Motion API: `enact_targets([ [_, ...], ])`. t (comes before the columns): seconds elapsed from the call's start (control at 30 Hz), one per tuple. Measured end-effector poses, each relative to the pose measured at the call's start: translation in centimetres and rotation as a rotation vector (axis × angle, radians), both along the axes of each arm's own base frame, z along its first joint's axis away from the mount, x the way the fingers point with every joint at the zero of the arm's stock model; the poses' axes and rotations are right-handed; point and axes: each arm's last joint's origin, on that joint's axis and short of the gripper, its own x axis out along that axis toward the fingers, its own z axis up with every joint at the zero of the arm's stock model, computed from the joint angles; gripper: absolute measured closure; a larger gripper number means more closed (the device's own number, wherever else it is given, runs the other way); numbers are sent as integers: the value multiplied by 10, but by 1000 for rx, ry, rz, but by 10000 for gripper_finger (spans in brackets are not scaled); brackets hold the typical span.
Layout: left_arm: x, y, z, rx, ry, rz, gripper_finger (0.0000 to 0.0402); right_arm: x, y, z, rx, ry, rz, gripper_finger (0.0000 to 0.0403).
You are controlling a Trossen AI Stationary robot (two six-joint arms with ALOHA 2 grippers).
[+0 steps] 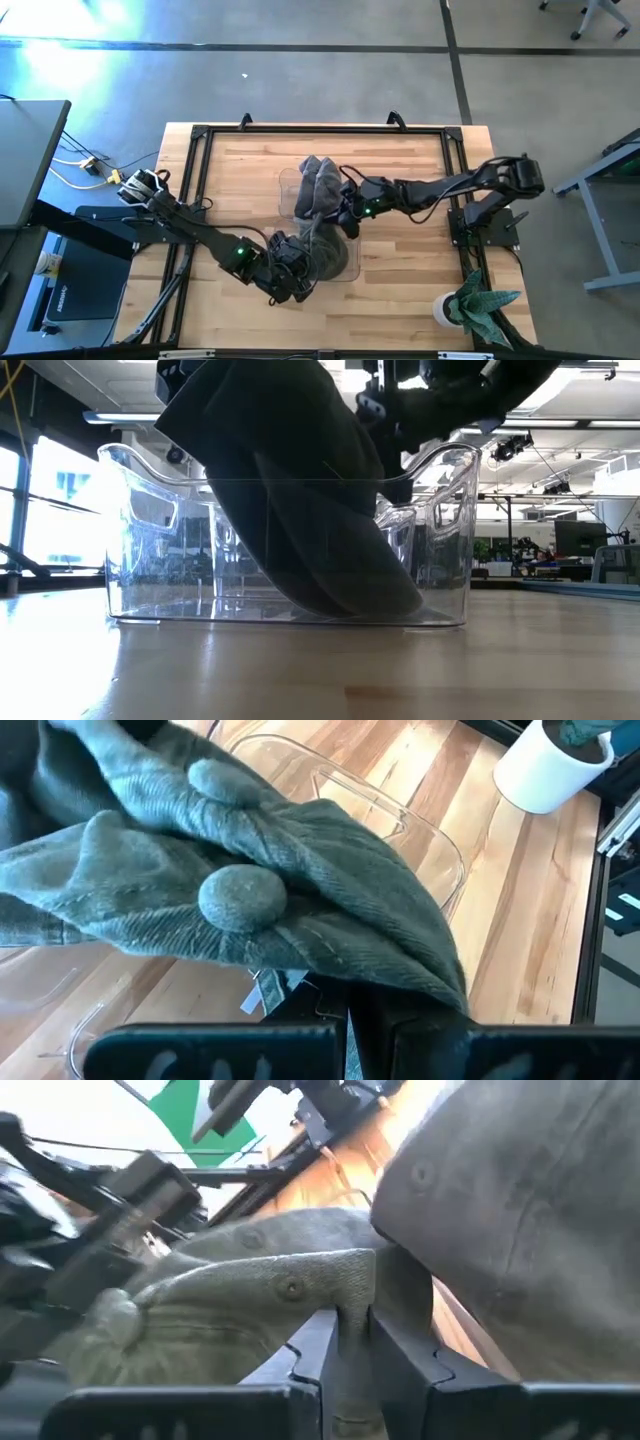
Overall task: Pick & Place hat
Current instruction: Adjust the black caps in the bottom transparent bin, then return to Home Position
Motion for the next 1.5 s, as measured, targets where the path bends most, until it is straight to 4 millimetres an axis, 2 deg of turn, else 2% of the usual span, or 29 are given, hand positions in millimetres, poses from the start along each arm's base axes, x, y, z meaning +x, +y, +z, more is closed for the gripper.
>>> enact_targets([
  [0.13, 0, 0, 0, 1, 0, -2, 401, 2, 0, -4, -3, 0, 11, 350],
  [0.3, -3, 1, -1, 17, 30, -3, 401, -5, 1, 16, -7, -69, 50, 350],
  [0.47, -14, 0, 10, 40, 58, -16, 401, -17, 4, 32, 11, -79, 89, 350],
  [0.63, -23, -1, 16, 63, 120, -45, 402, -20, 9, 12, 17, 108, -13, 350],
  [0.83, -26, -8, 14, 38, 131, -86, 402, -5, 16, -12, 22, 136, -14, 350],
  [1.0, -28, -11, 12, 44, 143, -88, 402, -6, 13, -13, 14, 147, -9, 350],
  [1.23, -41, -3, 23, 40, 164, -49, 402, -34, 7, 13, -21, 212, -4, 350],
  [1.5, -49, 11, 56, -44, 14, -44, 402, -91, 18, 74, -95, 64, 132, 350],
])
